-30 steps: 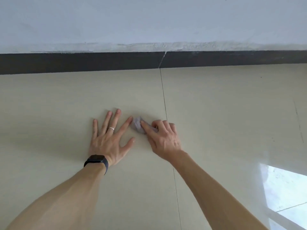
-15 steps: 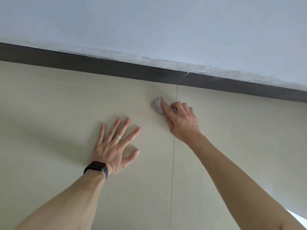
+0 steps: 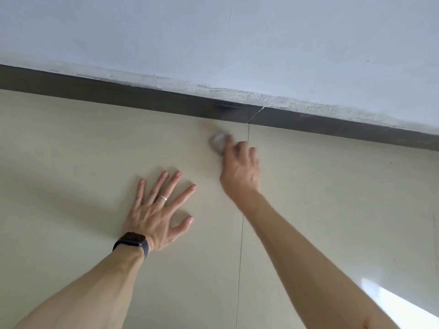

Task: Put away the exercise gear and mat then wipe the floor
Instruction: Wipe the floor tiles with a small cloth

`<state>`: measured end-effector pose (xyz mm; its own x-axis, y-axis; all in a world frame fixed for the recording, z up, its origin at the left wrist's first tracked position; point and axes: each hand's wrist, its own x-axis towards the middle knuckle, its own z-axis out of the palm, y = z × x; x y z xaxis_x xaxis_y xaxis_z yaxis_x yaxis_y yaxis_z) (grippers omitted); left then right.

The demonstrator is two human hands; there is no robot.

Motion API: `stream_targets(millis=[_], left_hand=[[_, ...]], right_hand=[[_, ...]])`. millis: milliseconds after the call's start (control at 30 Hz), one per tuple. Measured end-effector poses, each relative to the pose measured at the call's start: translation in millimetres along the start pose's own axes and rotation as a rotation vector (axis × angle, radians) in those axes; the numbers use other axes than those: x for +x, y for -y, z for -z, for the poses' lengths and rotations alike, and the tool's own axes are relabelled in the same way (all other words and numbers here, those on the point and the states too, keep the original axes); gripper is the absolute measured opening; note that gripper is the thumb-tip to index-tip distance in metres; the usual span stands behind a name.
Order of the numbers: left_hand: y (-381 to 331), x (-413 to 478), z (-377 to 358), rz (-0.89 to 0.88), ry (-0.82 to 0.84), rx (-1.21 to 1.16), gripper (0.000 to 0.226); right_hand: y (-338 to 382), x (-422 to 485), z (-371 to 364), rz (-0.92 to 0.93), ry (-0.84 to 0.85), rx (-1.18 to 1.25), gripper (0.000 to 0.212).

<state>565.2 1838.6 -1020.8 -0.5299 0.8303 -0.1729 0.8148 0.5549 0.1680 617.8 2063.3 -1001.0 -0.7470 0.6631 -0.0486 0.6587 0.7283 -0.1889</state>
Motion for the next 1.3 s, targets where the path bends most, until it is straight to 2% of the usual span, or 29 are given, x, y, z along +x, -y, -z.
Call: stream_targets(millis=[67, 167, 233, 333, 367, 433, 567, 633, 667, 700, 733, 767, 867, 900, 933, 967, 1067, 1133, 1200, 1300], left_hand=[[-1, -1, 1, 0.005, -0.004, -0.005, 0.077], [-2, -2, -1, -0.005, -0.014, -0.014, 0.077], [-1, 1, -1, -0.009, 0.007, -0.007, 0.077], [0, -1, -1, -0.009, 0.026, -0.020, 0.076], [0, -2, -1, -0.009, 0.029, -0.023, 0.076], [0, -2, 0, -0.019, 0.036, -0.022, 0.076], [0, -2, 3, -0.014, 0.032, -0.033, 0.076], [0, -3, 2, -0.014, 0.025, -0.032, 0.076], [0, -3, 2, -0.010, 0.029, -0.032, 0.076], [0, -3, 2, -0.006, 0.037, -0.034, 0.076], [0, -2, 2, -0.003, 0.045, -0.037, 0.075], [-1, -1, 2, -0.004, 0.051, -0.037, 0.075], [0, 1, 0, -0.023, 0.046, -0.030, 0.074], [1, 0, -1, -0.021, 0.048, -0.026, 0.075], [1, 0, -2, -0.015, 0.054, -0.021, 0.075], [0, -1, -3, -0.009, 0.056, -0.018, 0.075], [-2, -3, -1, -0.009, 0.028, -0.036, 0.074], [-2, -3, 1, -0.026, 0.028, -0.030, 0.074], [-1, -2, 4, -0.018, 0.052, -0.028, 0.073], [-5, -3, 8, -0.054, 0.113, -0.075, 0.070]], right_hand=[[9, -28, 0, 0.192, 0.041, 0.028, 0.059], [-33, -45, 8, 0.375, 0.019, -0.070, 0.058], [-64, -30, 18, 0.190, 0.001, -0.131, 0.054], [-79, -15, 21, -0.316, -0.029, -0.075, 0.050], [-70, -24, 20, -0.335, -0.039, -0.046, 0.051], [-47, -72, 11, -0.139, -0.050, -0.015, 0.058], [-21, -219, -2, 0.429, 0.136, 0.047, 0.065], [-33, -239, 0, 0.640, 0.195, 0.036, 0.064], [-44, -228, 3, 0.688, 0.213, 0.007, 0.063], [-56, -209, 4, 0.662, 0.186, -0.026, 0.061], [-68, -185, 6, 0.536, 0.129, -0.044, 0.058], [-79, -157, 10, 0.330, 0.058, -0.042, 0.054], [-97, -94, 18, -0.444, -0.093, 0.048, 0.047], [-88, -91, 16, -0.577, -0.097, 0.077, 0.048], [-73, -98, 13, -0.564, -0.083, 0.073, 0.049], [-55, -112, 10, -0.437, -0.068, 0.070, 0.050], [-7, -180, -1, 0.179, 0.056, 0.058, 0.052], [-11, -198, -3, 0.375, 0.082, 0.035, 0.051], [-26, -182, -1, 0.325, 0.036, 0.001, 0.049], [-48, -134, 4, -0.128, -0.050, -0.035, 0.046]])
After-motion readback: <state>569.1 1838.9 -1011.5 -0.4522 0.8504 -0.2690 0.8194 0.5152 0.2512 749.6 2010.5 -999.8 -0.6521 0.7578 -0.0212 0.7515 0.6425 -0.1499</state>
